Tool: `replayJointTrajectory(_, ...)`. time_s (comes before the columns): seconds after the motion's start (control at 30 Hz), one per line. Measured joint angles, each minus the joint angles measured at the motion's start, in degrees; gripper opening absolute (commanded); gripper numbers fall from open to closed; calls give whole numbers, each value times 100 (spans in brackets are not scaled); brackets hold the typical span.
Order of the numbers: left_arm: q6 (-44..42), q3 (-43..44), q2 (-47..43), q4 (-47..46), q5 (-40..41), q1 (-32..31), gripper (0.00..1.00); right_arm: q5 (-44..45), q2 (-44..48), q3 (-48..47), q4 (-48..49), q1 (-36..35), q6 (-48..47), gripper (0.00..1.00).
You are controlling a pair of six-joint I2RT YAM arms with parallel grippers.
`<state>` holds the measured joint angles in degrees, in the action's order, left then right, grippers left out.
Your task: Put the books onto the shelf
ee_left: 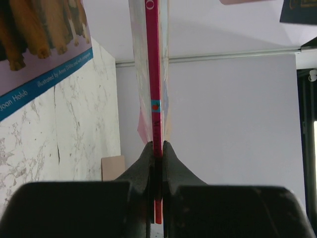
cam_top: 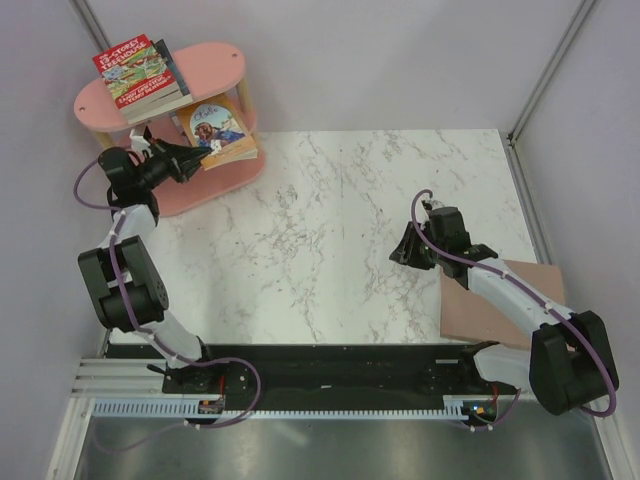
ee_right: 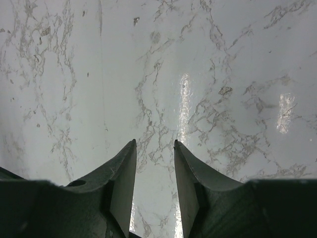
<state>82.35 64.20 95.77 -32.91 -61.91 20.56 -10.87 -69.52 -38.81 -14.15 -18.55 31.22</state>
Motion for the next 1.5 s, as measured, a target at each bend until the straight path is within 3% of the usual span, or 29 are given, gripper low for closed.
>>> replayJointTrajectory(0.33,-164,811,555,702,94,59,2,-101,-39,101,-4,0,-4,44)
replayJointTrajectory(0.53,-752,1565,732,1764,341,57,6,-131,-42,203,0,0,-4,45)
replayJointTrajectory(1.27,-1912,1891,734,3084,1467,-122,11,-136,-17,398,0,2,-2,45)
replayJointTrajectory(1.5,-2225,1991,739,3381,1644,-168,32,-138,-17,437,2,2,0,45)
